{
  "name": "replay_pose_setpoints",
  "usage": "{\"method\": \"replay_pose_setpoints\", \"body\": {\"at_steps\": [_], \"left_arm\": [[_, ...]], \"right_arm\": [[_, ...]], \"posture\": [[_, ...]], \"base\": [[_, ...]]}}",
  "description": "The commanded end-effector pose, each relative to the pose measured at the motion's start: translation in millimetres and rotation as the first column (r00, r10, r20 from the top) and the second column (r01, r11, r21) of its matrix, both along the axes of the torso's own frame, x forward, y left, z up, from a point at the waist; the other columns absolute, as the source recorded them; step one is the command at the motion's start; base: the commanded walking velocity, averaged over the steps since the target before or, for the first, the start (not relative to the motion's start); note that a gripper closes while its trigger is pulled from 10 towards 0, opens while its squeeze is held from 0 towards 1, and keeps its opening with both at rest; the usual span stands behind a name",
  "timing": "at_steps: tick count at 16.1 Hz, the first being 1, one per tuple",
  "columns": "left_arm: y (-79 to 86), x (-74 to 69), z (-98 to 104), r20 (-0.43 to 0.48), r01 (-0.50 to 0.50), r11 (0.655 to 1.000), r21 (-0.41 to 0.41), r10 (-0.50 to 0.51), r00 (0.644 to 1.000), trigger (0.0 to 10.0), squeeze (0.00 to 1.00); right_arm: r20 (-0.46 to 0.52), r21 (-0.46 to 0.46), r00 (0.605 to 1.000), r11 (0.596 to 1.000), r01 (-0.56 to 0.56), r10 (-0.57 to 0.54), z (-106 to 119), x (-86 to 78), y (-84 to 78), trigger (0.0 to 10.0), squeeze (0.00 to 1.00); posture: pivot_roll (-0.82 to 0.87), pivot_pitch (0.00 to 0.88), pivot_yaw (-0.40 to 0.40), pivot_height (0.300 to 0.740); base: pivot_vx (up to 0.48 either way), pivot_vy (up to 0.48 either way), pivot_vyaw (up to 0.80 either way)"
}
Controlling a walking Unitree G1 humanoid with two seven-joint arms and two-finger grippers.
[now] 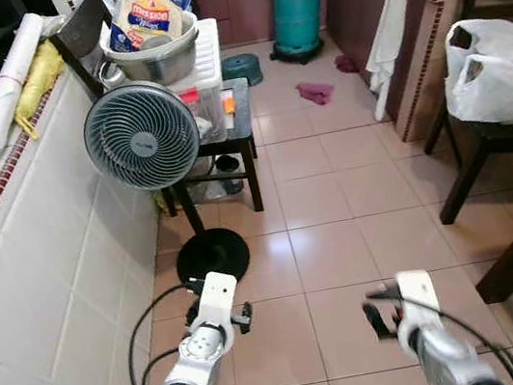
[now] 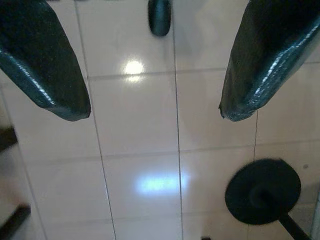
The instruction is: Setting the table
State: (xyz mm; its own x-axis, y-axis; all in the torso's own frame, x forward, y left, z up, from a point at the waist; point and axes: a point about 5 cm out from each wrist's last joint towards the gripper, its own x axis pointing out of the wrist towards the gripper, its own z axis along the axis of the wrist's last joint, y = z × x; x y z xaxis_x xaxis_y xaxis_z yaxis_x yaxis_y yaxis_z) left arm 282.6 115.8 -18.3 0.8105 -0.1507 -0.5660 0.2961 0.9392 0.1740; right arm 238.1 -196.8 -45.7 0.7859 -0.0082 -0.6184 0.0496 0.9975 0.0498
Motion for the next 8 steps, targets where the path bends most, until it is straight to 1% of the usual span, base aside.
{"method": "replay_pose_setpoints", "body": {"at_steps": [1, 2, 3, 4, 5, 7, 8], "left_arm": [[5.6, -3.5, -3, 0.001, -0.003, 0.999, 0.036, 0.003, 1.000, 10.0, 0.00], [9.3, -3.4, -3, 0.001, -0.020, 0.999, 0.032, 0.020, 1.000, 10.0, 0.00], [10.3, -4.3, -4, 0.005, 0.028, 0.998, 0.058, -0.028, 1.000, 10.0, 0.00], [11.5, -4.3, -4, 0.003, 0.052, 0.996, 0.071, -0.053, 0.999, 10.0, 0.00], [16.8, 1.7, 1, 0.013, 0.052, 0.996, 0.067, -0.053, 0.998, 10.0, 0.00], [28.1, 8.9, 8, 0.031, 0.005, 0.997, 0.073, -0.008, 0.999, 10.0, 0.00], [32.5, 9.9, 8, 0.029, -0.011, 0.998, 0.069, 0.009, 1.000, 10.0, 0.00]], "right_arm": [[-0.030, 0.024, 0.999, 0.999, 0.032, -0.031, -8, -11.0, 0.6, 10.0, 0.00], [-0.053, 0.036, 0.998, 0.998, 0.047, -0.045, -13, -18.2, 2.9, 10.0, 0.00], [-0.080, 0.032, 0.995, 0.998, 0.060, -0.057, -20, -29.9, 3.7, 10.0, 0.00], [-0.085, 0.038, 0.994, 0.996, 0.075, -0.071, -21, -32.5, 4.2, 10.0, 0.00], [-0.083, 0.049, 0.994, 0.996, 0.073, -0.069, -21, -32.2, 5.8, 10.0, 0.00], [-0.077, 0.041, 0.997, 0.999, 0.023, -0.020, -20, -28.9, 9.7, 10.0, 0.00], [-0.067, 0.046, 0.997, 0.998, 0.038, -0.035, -17, -24.3, 8.2, 10.0, 0.00]], "posture": [[-0.26, 0.063, 0.085, 0.740], [-0.26, 0.064, 0.098, 0.740], [-0.23, 0.068, 0.115, 0.740], [-0.22, 0.071, 0.111, 0.740], [-0.20, 0.075, 0.109, 0.740], [-0.18, 0.075, 0.114, 0.740], [-0.19, 0.078, 0.120, 0.740]], "base": [[0.000, 0.000, 0.00], [0.000, 0.000, 0.00], [0.000, 0.000, 0.00], [0.000, 0.000, 0.00], [0.000, 0.000, 0.00], [0.000, 0.000, 0.00], [0.000, 0.000, 0.00]]}}
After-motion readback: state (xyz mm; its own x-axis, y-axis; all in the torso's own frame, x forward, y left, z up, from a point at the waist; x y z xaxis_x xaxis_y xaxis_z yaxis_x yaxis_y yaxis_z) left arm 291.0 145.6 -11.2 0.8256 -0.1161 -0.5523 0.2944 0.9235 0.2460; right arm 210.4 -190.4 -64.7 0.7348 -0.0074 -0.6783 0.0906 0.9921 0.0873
